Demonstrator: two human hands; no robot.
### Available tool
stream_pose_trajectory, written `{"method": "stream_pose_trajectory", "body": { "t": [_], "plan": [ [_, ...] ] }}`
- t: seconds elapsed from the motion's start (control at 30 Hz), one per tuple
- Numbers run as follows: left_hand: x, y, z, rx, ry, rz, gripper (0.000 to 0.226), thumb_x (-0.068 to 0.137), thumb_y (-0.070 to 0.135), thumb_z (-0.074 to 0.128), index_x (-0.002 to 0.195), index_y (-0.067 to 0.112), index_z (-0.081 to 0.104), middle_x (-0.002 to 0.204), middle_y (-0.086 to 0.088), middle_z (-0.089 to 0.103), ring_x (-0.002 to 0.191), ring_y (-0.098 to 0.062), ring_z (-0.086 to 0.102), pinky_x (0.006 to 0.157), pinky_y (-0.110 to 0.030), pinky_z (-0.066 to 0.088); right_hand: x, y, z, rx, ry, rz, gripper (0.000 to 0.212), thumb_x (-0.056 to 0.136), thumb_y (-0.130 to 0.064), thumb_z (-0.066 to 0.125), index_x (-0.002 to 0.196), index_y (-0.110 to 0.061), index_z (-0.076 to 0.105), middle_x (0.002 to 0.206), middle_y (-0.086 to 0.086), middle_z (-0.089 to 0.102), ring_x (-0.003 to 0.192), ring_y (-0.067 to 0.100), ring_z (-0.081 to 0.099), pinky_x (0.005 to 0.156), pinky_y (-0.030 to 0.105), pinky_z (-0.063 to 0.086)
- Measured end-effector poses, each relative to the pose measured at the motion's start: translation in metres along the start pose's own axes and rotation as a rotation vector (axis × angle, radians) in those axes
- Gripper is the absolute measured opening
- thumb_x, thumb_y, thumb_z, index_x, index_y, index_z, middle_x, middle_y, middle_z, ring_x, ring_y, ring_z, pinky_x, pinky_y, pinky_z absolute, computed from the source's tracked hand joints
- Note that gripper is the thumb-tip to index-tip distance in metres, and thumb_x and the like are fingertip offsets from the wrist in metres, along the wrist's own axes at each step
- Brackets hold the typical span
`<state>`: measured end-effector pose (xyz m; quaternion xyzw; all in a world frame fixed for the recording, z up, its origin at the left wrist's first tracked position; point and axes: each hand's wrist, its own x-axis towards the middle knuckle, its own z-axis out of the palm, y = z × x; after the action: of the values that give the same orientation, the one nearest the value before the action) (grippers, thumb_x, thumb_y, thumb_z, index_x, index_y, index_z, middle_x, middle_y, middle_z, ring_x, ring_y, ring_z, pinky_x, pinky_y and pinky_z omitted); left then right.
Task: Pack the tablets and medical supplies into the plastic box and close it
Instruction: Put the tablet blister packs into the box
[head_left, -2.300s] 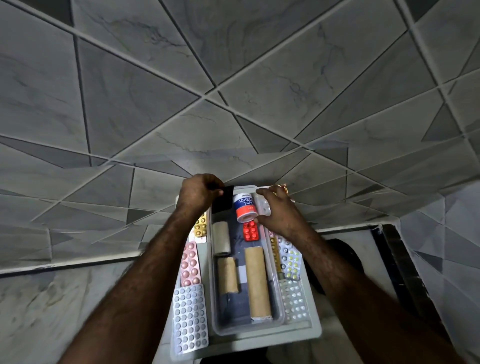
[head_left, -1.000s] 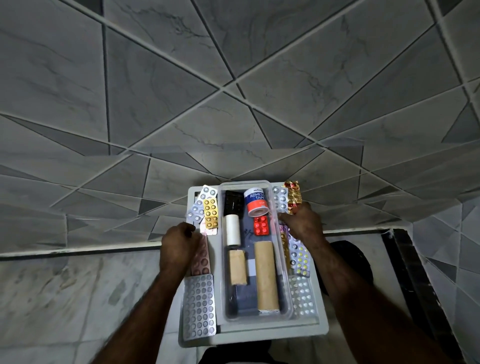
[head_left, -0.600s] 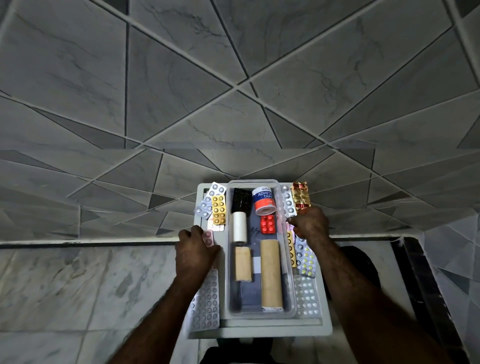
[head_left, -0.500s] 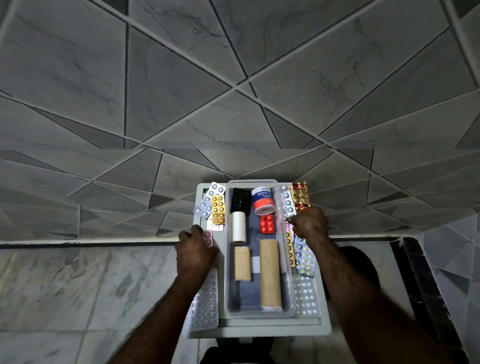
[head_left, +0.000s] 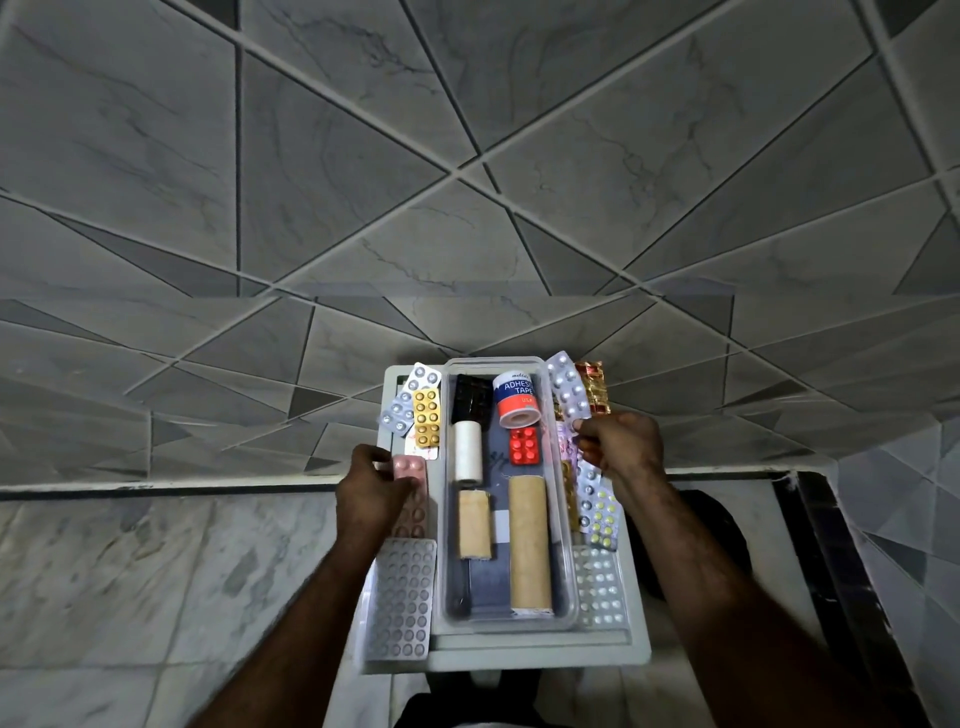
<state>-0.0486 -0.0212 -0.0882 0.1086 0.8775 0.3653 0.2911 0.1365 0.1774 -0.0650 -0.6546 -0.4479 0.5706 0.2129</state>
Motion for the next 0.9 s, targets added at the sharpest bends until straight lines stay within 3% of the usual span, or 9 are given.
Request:
{"method": "stream_pose_trajectory", "body": {
  "t": [0.13,0.23,0.33,0.4,0.53,0.63,0.77,0.9],
  "plan": [
    [0.004,0.005,-0.013,-0.108,0.043,0.015,0.03,0.074,0.016,0.079,0.097,0.018,0.061,0.1,-0.009,0.071,0.085,-0.023,0.065,0.082,-0.039,0.055,-0.024,-0.008,-0.008,-0.008,0.037,-0.127,0.012,0.072,-0.01,0.078,0.07,-0.008,0.067,0.061,0.006,0.066,0.043,0.01,0.056,0.042,0.019,0.042],
    [0.008,0.017,-0.026,-0.164,0.085,0.053,0.027,0.072,0.02,0.08,0.093,0.024,0.063,0.096,-0.006,0.072,0.087,-0.024,0.068,0.084,-0.049,0.057,-0.043,-0.009,-0.007,-0.085,0.055,-0.244,0.019,0.073,-0.013,0.078,0.063,-0.016,0.062,0.06,0.005,0.067,0.05,0.017,0.061,0.054,0.03,0.05],
    [0.007,0.039,-0.035,-0.198,0.102,0.086,0.028,0.074,0.019,0.079,0.099,0.019,0.068,0.096,-0.005,0.073,0.082,-0.021,0.067,0.079,-0.039,0.057,-0.06,-0.004,0.0,-0.191,0.027,-0.322,0.02,0.072,-0.014,0.077,0.06,-0.02,0.061,0.064,0.002,0.07,0.066,0.028,0.07,0.065,0.041,0.058],
    [0.004,0.056,-0.038,-0.203,0.075,0.142,0.028,0.072,0.02,0.08,0.098,0.019,0.069,0.089,-0.003,0.073,0.076,-0.018,0.067,0.072,-0.033,0.055,-0.069,0.001,0.007,-0.269,-0.011,-0.353,0.023,0.073,-0.015,0.075,0.06,-0.022,0.059,0.065,-0.002,0.069,0.068,0.025,0.07,0.067,0.041,0.058],
    [-0.005,0.079,-0.028,-0.105,-0.09,0.163,0.031,0.064,0.02,0.087,0.089,0.017,0.068,0.077,-0.006,0.073,0.06,-0.015,0.064,0.066,-0.031,0.054,-0.084,0.009,0.016,-0.501,-0.026,-0.425,0.012,0.077,-0.023,0.074,0.073,-0.02,0.062,0.072,-0.009,0.066,0.076,0.018,0.065,0.07,0.031,0.052],
    [-0.011,0.089,-0.015,0.01,-0.139,0.19,0.031,0.055,0.031,0.089,0.077,0.023,0.068,0.079,-0.005,0.076,0.072,-0.022,0.071,0.079,-0.043,0.059,-0.089,0.013,0.018,-0.608,-0.013,-0.495,0.013,0.079,-0.024,0.07,0.078,-0.017,0.059,0.08,0.0,0.068,0.079,0.023,0.064,0.067,0.031,0.05],
    [-0.024,0.107,-0.011,0.333,-0.092,0.33,0.026,0.073,0.033,0.079,0.089,0.014,0.073,0.09,-0.007,0.076,0.084,-0.025,0.07,0.081,-0.035,0.055,-0.093,0.016,0.017,-0.746,0.026,-0.636,0.016,0.084,-0.024,0.064,0.092,-0.012,0.056,0.093,0.008,0.066,0.087,0.028,0.062,0.068,0.028,0.04],
    [-0.024,0.114,-0.005,0.312,-0.121,0.289,0.028,0.07,0.034,0.082,0.088,0.014,0.074,0.085,-0.01,0.076,0.081,-0.026,0.072,0.079,-0.035,0.058,-0.094,0.025,0.016,-0.848,0.05,-0.709,0.022,0.088,-0.022,0.055,0.106,-0.01,0.055,0.106,0.01,0.062,0.096,0.03,0.061,0.073,0.032,0.043]
  ]
}}
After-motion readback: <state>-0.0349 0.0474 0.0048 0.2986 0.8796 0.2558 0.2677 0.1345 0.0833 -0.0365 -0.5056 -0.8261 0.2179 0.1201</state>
